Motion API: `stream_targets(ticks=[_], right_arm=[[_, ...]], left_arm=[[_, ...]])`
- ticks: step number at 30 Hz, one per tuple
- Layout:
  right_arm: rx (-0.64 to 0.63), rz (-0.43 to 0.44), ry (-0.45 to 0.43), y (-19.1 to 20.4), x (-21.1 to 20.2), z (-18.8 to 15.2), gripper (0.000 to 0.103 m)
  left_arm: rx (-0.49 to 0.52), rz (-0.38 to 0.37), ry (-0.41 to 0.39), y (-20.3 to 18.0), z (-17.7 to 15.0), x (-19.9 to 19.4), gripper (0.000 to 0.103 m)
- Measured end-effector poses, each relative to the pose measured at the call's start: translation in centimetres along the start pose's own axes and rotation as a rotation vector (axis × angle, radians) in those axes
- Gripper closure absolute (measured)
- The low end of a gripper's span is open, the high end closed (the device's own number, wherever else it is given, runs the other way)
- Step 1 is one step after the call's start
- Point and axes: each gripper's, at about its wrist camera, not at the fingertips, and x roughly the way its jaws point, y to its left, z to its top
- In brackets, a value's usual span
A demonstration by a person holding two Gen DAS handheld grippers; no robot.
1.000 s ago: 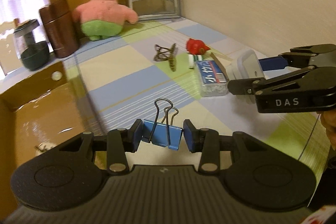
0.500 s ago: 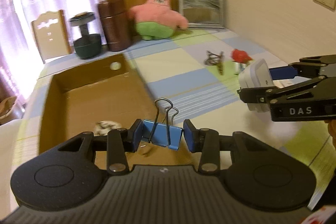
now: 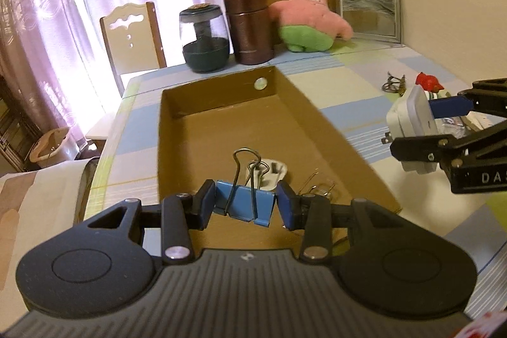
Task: Organize rigid objects
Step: 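Open the left tool to drop the binder clip into the box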
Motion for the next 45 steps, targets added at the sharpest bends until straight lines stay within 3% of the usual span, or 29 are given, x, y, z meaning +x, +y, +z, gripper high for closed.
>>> stream_targets(ticks=[13,30,32,34,45], right_arm=[[-0.061,0.066,0.033,3.2,3.6,0.2,0.041],[-0.043,0.093,0.052,3.1,4.7,-0.1,0.041],[-0.041,0.093,0.052,3.1,4.7,-0.1,0.041],[-0.038,0.092,0.055,3.1,4.7,-0.1,0.041],[-0.034,0.092,0.062,3.0,5.0,-0.1,0.041]], left_arm=[[-0.052,0.005,0.057,2.8,-1.6,1.2,0.067],[-0.074,0.005,0.071,2.9,-1.4,2.1,0.066],[-0.074,0.005,0.073,2.9,-1.3,2.2,0.064],[-0.072,0.016,0.067,3.0,-1.3,2.2,0.053],[-0.087,0.033,0.051,3.7,-1.2,1.8,0.053]])
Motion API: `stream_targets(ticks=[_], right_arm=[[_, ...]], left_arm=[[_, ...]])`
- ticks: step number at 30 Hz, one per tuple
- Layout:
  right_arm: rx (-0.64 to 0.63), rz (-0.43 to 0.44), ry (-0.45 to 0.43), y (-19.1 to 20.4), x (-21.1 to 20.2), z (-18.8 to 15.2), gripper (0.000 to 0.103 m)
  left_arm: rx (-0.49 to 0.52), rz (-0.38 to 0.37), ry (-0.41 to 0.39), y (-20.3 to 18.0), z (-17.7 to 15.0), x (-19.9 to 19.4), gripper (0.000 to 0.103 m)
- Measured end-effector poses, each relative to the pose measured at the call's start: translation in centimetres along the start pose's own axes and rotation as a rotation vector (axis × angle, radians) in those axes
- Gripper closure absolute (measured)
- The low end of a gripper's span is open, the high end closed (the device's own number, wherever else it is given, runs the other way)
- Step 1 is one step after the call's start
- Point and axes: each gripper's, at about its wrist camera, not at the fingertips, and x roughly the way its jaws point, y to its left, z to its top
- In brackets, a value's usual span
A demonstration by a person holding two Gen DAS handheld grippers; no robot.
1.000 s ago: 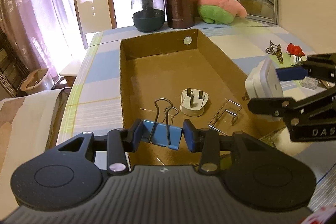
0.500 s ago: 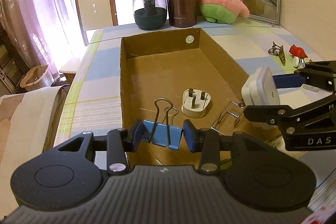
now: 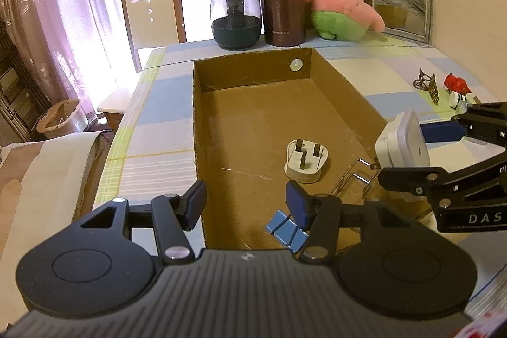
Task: Organize rigid objects
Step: 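Open the left tool to drop the binder clip into the box, then release the night light into the box with the right tool and withdraw both tools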
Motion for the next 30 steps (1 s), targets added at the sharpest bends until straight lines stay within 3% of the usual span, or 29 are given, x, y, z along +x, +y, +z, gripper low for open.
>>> stream_targets(ticks=[7,11,22,30], right_arm=[[-0.003,0.025,-0.034,-0.2,0.2,-0.3,0.04],[0.003,0.006,-0.052,-0.3,-0.2,-0.2,0.025],[0.055,-0.069,-0.083,-2.2,-2.3,-0.5,0.025],[0.103,-0.169,-0.105,-4.7,-4.9,-1.8,0.024]], left_arm=[[0.001,0.007,-0.011,0.1,0.0,-0.1,0.053],[-0.006,0.014,-0.018,0.2,0.1,-0.3,0.053],[-0.001,-0.033,-0.057,-1.5,0.9,-0.7,0.053],[0.001,-0.097,-0.103,-4.2,1.8,-1.3,0.051]])
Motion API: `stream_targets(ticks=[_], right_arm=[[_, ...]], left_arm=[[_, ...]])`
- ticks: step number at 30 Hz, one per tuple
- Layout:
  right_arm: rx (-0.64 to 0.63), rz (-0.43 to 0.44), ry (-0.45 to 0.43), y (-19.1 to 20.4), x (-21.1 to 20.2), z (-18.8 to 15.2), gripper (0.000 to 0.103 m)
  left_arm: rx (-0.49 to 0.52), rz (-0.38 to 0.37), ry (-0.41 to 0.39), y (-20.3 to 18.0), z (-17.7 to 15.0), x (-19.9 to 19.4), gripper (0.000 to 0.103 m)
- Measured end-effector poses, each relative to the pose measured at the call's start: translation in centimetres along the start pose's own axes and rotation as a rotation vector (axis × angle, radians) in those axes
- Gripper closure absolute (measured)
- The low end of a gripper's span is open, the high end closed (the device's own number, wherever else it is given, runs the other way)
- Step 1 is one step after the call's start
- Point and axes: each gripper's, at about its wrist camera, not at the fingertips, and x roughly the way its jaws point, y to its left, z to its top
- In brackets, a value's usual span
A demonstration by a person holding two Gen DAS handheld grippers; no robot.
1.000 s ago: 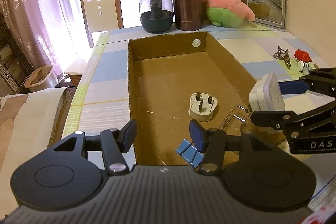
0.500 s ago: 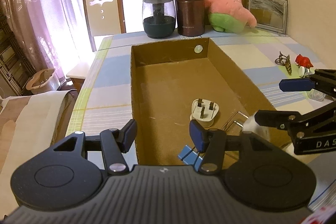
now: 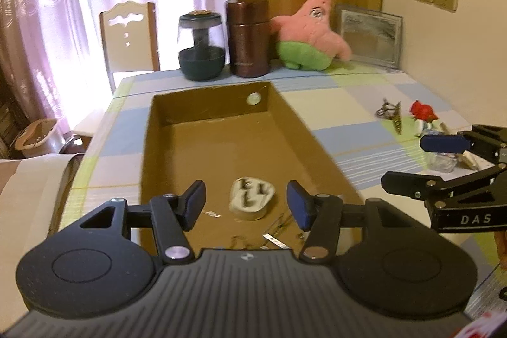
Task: Organize rigid objects
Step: 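Release the night light into the box with the right tool and withdraw both tools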
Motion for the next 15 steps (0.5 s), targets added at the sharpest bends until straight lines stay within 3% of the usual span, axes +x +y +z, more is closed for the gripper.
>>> stream_targets(ticks=[15], right_arm=[[0.132,-0.205,-0.02,-7.7,-5.8,-2.5,0.022]], left_arm=[[0.084,-0.139,-0.045,-8.6,1.5,1.2,0.04]])
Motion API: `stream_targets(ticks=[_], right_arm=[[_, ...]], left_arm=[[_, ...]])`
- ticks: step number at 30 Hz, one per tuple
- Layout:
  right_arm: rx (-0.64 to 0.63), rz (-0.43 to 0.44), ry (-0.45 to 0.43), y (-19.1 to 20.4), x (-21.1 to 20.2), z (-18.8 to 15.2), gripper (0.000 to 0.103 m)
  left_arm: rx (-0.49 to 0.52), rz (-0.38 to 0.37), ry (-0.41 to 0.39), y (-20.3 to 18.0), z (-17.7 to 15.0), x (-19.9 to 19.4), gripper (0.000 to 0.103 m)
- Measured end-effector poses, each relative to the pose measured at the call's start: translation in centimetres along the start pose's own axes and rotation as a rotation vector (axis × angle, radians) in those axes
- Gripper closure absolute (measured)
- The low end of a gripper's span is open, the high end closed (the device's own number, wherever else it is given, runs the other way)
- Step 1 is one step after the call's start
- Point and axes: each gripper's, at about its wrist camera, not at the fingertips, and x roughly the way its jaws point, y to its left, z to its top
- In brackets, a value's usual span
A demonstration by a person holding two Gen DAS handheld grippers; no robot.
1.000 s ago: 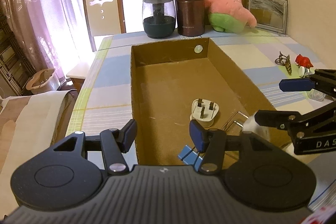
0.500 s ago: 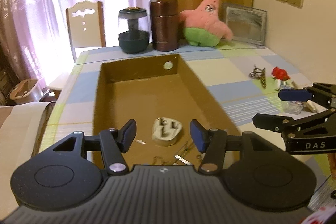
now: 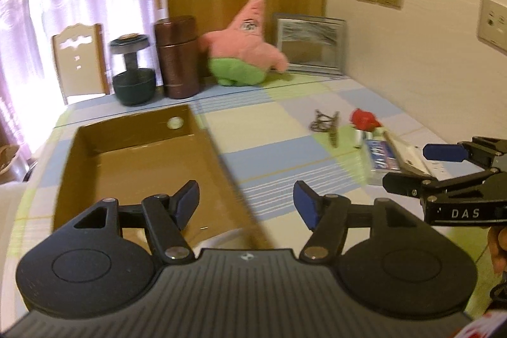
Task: Organize rigid objects
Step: 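Release the night light into the box with the right tool and withdraw both tools, then grasp the blue toothpick box with the left tool while the right tool grasps the white remote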
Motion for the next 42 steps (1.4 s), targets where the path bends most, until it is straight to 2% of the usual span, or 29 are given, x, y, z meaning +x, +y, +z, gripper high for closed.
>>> stream_targets(ticks=[4,8,19,28,35,40,42], right_arm=[[0.031,-0.07,-0.003,-2.5,-1.1,-0.7,0.022],[0.061,-0.129,0.007,-5.0,-1.8,-1.4,0.022],[0.13,-0.279,0.087,-10.7,-1.9,-3.5,0.022],[0.244,-0.272,0.164,-14.1,-0.6,-5.3,0.022],[0.247,-0.268,0.193,-14.4,1.2,-5.6,0.023],[0.175,-0.301,0.191,-14.0,2.7,-5.6,0.045],[0.18,-0.301,0.189,-14.0,2.8,-5.4,0.063]], left_arm=[[0.027,-0.052,-0.002,-2.6,0.3,0.9,0.034],[0.064,-0.083,-0.008,-5.1,0.6,1.7,0.031],[0.102,-0.131,0.0,-10.1,1.5,5.1,0.025],[0.149,-0.145,0.027,-13.1,1.2,8.2,0.023],[0.135,-0.149,0.052,-13.3,0.8,10.5,0.022],[0.133,-0.164,0.064,-13.5,0.4,11.8,0.022],[0.134,-0.174,0.064,-13.7,0.4,12.3,0.021]])
